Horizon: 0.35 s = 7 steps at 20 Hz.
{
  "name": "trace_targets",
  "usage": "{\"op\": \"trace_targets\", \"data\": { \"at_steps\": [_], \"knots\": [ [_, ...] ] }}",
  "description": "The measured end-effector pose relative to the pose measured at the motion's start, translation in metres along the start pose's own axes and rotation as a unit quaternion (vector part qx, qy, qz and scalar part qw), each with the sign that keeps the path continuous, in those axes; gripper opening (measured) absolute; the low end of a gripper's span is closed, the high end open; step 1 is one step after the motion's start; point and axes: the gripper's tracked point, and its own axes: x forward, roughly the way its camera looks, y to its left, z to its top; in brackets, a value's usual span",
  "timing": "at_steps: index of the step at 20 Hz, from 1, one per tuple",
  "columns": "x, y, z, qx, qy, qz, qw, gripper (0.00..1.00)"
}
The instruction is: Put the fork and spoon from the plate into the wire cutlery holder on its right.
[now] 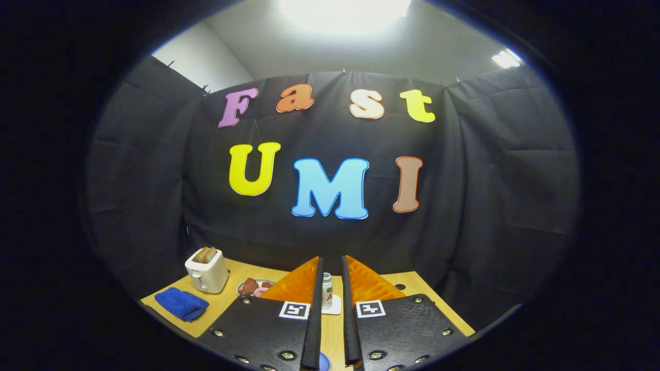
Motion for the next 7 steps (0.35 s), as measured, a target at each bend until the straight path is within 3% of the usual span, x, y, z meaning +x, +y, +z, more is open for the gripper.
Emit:
{"op": "trace_targets", "data": {
  "at_steps": [4,6,7],
  "knots": [
    [0.006,0.024,-0.004,0.008,-0.001,0.020,1.000,0.18],
    [0.005,0.044,-0.011,-0.002,0.004,0.036,0.999,0.45],
    [0.004,0.049,-0.019,-0.016,0.009,0.041,0.999,0.48]
  ]
}}
